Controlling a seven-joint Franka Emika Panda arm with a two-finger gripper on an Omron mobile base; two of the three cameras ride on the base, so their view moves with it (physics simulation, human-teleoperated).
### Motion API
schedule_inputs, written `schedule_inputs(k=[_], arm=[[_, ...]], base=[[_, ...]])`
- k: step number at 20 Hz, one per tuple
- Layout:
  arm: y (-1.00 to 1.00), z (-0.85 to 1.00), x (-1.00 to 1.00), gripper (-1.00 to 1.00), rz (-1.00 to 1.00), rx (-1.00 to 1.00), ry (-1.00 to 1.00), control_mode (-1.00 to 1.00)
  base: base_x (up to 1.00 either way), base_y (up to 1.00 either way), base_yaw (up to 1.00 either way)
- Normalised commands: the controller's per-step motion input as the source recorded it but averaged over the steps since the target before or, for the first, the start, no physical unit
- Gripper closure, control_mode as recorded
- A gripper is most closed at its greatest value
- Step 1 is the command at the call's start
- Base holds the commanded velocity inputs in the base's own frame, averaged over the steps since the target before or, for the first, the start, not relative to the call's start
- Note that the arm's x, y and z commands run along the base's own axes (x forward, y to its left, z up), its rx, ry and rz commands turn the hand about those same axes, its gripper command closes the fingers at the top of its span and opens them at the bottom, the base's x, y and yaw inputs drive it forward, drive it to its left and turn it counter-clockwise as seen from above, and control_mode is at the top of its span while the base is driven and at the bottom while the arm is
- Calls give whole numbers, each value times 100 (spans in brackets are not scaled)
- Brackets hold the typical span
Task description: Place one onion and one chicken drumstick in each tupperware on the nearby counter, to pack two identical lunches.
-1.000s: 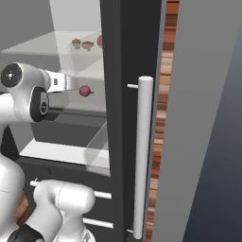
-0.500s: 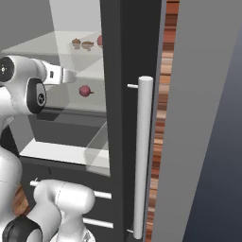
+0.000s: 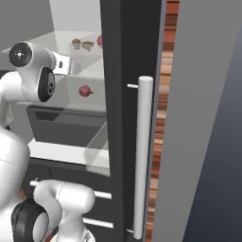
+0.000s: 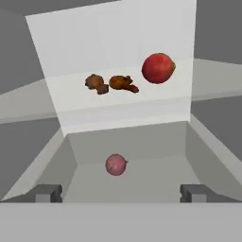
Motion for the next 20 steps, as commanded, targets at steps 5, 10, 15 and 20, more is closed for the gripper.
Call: schedule_inputs(k=[5,10,15,20], arm=[[0,43,39,-100,13,0,2,-100],[8,29,39,-100,6,-2,3,-100],[34,6,30,-100,-4,-10,1,-100],[39,0,33,-100,-14,-14,1,-100]], base=[[0,0,0],[0,0,0],[0,0,0],[0,0,0]])
